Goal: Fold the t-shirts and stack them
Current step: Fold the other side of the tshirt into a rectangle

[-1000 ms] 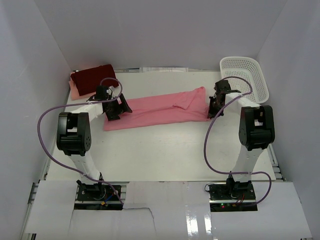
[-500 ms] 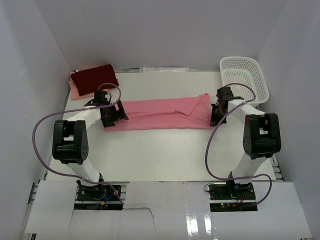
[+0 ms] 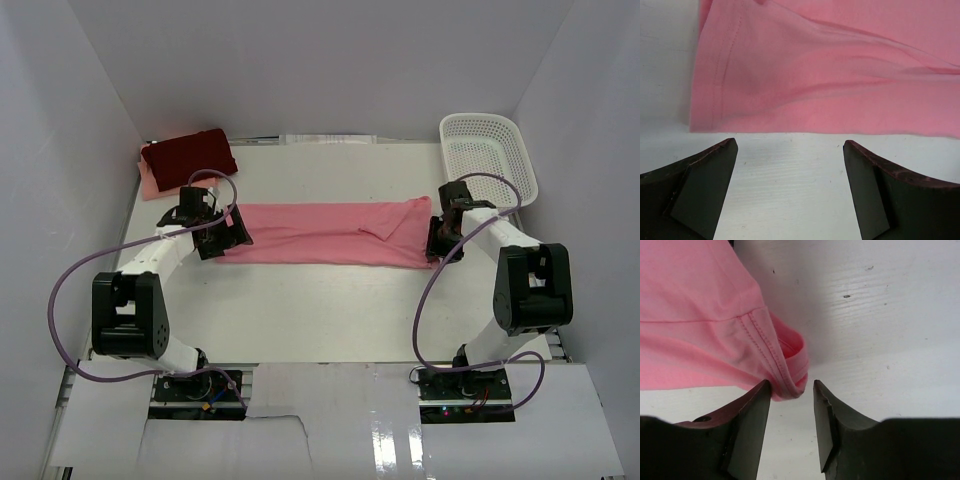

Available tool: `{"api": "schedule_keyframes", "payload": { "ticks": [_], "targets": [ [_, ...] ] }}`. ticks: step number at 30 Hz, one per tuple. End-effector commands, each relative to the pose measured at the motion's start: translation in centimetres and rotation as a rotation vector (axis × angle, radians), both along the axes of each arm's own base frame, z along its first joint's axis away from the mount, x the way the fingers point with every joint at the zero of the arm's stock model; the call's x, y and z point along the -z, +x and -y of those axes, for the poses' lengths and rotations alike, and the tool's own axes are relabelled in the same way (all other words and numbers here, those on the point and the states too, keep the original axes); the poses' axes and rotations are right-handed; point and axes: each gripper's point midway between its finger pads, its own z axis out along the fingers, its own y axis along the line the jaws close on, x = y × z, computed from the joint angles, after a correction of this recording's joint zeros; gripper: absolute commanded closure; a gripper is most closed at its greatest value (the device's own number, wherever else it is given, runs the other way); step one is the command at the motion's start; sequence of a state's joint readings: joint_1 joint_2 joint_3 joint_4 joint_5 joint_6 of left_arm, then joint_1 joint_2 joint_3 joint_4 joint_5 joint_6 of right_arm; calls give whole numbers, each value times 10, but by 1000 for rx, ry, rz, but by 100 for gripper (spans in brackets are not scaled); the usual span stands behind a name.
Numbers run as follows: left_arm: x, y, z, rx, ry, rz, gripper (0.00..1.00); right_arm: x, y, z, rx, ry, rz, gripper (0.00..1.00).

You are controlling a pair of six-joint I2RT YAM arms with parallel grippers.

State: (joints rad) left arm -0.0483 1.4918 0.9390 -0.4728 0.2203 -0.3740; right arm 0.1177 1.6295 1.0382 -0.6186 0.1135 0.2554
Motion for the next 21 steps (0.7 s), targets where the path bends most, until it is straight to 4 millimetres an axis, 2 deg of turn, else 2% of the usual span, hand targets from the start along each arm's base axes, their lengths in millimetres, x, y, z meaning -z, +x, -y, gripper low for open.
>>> {"api": "schedule_keyframes", "payload": {
  "ticks": [1,5,6,8,9,10,14,15,16,17,18,20,21],
  "targets": [
    [-25,3,2,11,-12,68,2,-24,17,11,25,-52,59,54],
    [-49,12,14,39,-10,126,2,-52,35,5,17,-30,125,53],
    [-53,11,30,86,13,141,2,-58,39,1,5,-31,144,53],
    [-61,16,40,98,77,167,2,-72,47,-3,-11,-41,191,52],
    [-62,14,56,138,80,173,2,-76,49,-9,-46,-43,209,50],
    [-63,13,66,151,63,172,2,-81,51,-16,-82,-26,232,43],
    [-51,12,113,257,-10,156,2,-91,57,-46,-233,3,320,35],
    [-39,10,127,290,-11,129,3,-89,57,-58,-280,5,330,34],
    [-37,11,136,310,-18,133,3,-88,58,-59,-297,-17,328,35],
    [-39,12,149,336,-22,140,5,-83,57,-70,-339,-22,314,35],
    [-27,13,155,347,-13,114,5,-80,57,-73,-354,-32,305,35],
    [-26,17,170,364,-21,116,5,-71,55,-84,-401,-50,280,36],
    [-18,20,174,361,-25,101,5,-68,55,-88,-419,-49,277,36]
  ]
}}
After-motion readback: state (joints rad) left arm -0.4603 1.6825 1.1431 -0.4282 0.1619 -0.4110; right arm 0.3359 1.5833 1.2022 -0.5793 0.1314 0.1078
